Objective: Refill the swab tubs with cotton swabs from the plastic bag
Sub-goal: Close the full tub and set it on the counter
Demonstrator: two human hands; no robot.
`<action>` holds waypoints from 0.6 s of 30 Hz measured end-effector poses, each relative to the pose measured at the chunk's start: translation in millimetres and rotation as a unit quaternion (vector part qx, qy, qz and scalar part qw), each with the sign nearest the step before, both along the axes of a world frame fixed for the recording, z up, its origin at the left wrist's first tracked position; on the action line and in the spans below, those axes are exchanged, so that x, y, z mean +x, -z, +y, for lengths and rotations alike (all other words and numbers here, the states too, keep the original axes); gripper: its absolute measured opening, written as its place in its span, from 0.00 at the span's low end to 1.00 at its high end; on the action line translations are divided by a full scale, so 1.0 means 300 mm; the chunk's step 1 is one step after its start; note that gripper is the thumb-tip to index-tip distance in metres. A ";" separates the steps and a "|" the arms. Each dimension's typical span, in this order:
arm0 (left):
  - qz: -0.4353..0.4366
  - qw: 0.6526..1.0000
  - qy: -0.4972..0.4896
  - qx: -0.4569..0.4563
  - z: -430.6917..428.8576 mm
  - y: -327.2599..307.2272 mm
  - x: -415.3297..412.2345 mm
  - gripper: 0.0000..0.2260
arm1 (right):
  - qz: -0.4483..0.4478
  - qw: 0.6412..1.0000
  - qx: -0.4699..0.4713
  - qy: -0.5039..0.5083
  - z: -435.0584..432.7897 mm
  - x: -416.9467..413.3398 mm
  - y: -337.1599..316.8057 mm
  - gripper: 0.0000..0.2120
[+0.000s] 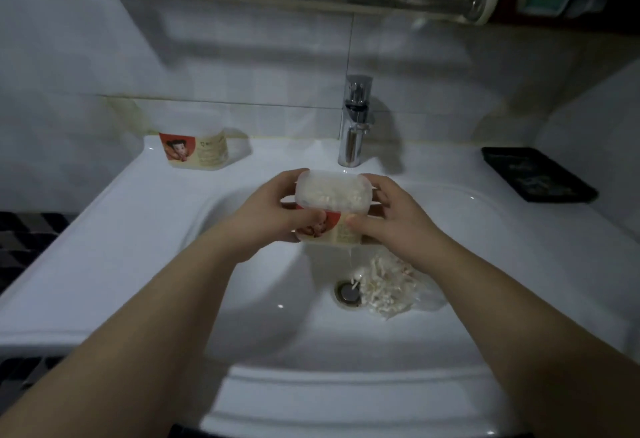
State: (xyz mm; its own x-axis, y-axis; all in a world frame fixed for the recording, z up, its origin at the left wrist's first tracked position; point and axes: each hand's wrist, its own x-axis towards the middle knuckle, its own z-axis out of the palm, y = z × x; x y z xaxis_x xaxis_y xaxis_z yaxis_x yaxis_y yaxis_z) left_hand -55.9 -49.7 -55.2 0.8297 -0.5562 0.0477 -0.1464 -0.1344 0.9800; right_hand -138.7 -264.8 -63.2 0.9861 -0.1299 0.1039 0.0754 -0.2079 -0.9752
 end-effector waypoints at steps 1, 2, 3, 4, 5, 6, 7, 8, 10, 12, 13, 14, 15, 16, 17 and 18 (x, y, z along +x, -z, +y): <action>0.008 1.000 -0.005 -0.009 0.014 -0.014 0.007 0.30 | -0.015 1.000 -0.001 0.009 0.015 0.004 -0.007 0.30; 0.013 1.000 -0.009 -0.015 0.028 -0.027 0.017 0.28 | -0.032 0.999 -0.012 0.020 0.032 0.010 -0.015 0.31; 0.016 1.000 -0.013 -0.019 0.043 -0.037 0.028 0.26 | -0.052 0.998 -0.028 0.029 0.049 0.018 -0.019 0.31; 0.019 0.999 -0.017 -0.026 0.054 -0.049 0.041 0.26 | -0.072 0.996 -0.044 0.034 0.063 0.031 -0.025 0.30; 0.022 0.999 -0.021 -0.029 0.065 -0.060 0.049 0.26 | -0.083 0.994 -0.055 0.034 0.079 0.045 -0.025 0.27; 0.023 0.999 -0.026 -0.031 0.072 -0.072 0.058 0.26 | -0.089 0.994 -0.058 0.033 0.093 0.059 -0.027 0.25; 0.021 0.999 -0.033 -0.031 0.078 -0.086 0.069 0.28 | -0.092 0.994 -0.055 0.033 0.102 0.077 -0.032 0.22; 0.017 0.999 -0.040 -0.030 0.084 -0.100 0.083 0.30 | -0.092 0.994 -0.048 0.031 0.111 0.101 -0.039 0.21; -0.005 0.998 -0.048 -0.031 0.105 -0.123 0.115 0.30 | -0.089 0.995 -0.028 0.021 0.130 0.160 -0.058 0.21; -0.026 0.997 -0.060 -0.043 0.117 -0.138 0.146 0.27 | -0.096 0.995 -0.020 0.011 0.144 0.219 -0.080 0.21; -0.032 0.996 -0.070 -0.051 0.121 -0.142 0.165 0.26 | -0.100 0.995 -0.023 0.007 0.152 0.252 -0.093 0.22; -0.034 0.994 -0.081 -0.058 0.121 -0.141 0.182 0.24 | -0.104 0.994 -0.029 0.005 0.160 0.279 -0.102 0.22; -0.038 0.993 -0.094 -0.062 0.118 -0.138 0.200 0.23 | -0.109 0.993 -0.038 0.006 0.165 0.306 -0.110 0.22; -0.046 0.991 -0.109 -0.065 0.111 -0.133 0.218 0.23 | -0.115 0.992 -0.049 0.010 0.167 0.328 -0.117 0.22; -0.062 0.988 -0.126 -0.067 0.102 -0.125 0.237 0.23 | -0.120 0.991 -0.060 0.013 0.165 0.351 -0.122 0.22; -0.080 0.984 -0.141 -0.068 0.096 -0.116 0.257 0.23 | -0.121 0.990 -0.067 0.015 0.164 0.375 -0.124 0.22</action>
State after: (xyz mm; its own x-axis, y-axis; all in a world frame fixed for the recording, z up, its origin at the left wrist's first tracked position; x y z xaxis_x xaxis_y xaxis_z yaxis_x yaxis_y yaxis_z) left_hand 21.3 -21.0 -20.4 0.9262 -0.2839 0.2481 -0.2757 -0.0612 0.9593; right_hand -26.2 -215.5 -25.9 0.9258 -0.1284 0.3556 0.2960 -0.3391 -0.8930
